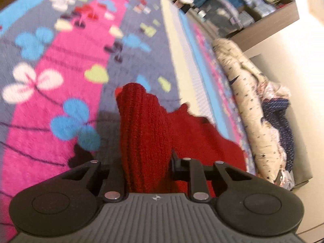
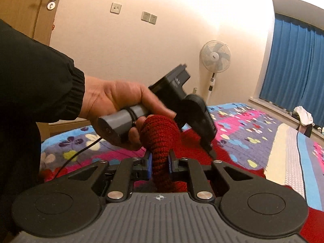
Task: Fold small clothes
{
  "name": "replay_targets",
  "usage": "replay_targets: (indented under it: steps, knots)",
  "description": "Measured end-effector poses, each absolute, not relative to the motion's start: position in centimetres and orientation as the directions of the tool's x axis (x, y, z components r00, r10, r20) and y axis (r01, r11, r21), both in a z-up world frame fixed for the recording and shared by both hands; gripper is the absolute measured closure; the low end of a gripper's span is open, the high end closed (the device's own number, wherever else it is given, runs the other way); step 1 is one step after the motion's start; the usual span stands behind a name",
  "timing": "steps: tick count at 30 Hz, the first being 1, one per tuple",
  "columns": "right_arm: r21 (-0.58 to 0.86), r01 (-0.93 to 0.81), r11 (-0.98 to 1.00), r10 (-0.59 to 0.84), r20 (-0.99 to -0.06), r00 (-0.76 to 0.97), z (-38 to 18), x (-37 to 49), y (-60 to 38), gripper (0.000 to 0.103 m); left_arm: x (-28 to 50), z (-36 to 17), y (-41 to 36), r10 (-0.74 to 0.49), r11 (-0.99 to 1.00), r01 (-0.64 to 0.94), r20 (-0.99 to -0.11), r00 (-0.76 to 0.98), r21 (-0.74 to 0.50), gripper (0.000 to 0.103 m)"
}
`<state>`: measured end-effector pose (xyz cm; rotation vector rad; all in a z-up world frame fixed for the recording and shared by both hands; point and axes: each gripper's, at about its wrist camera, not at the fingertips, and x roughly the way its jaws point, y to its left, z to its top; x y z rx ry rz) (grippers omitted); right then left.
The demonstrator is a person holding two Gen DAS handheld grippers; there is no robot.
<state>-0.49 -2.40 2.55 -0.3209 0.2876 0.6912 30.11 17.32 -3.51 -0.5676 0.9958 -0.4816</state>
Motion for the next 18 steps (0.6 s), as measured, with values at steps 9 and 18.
replay_targets:
  steps: [9, 18]
  knots:
    - [0.054, -0.671, 0.74, 0.656, -0.279, 0.701, 6.7, -2.3, 3.4, 0.088, 24.2, 1.7, 26.8, -0.515, 0.763, 0.044, -0.566, 0.643, -0.645, 0.079]
    - [0.271, -0.441, 0.856, 0.515, -0.376, 0.77, 6.6, -1.5, -2.3, 0.089, 24.5, 2.8, 21.3, -0.477, 0.813, 0.07, -0.593, 0.648, -0.578, 0.078]
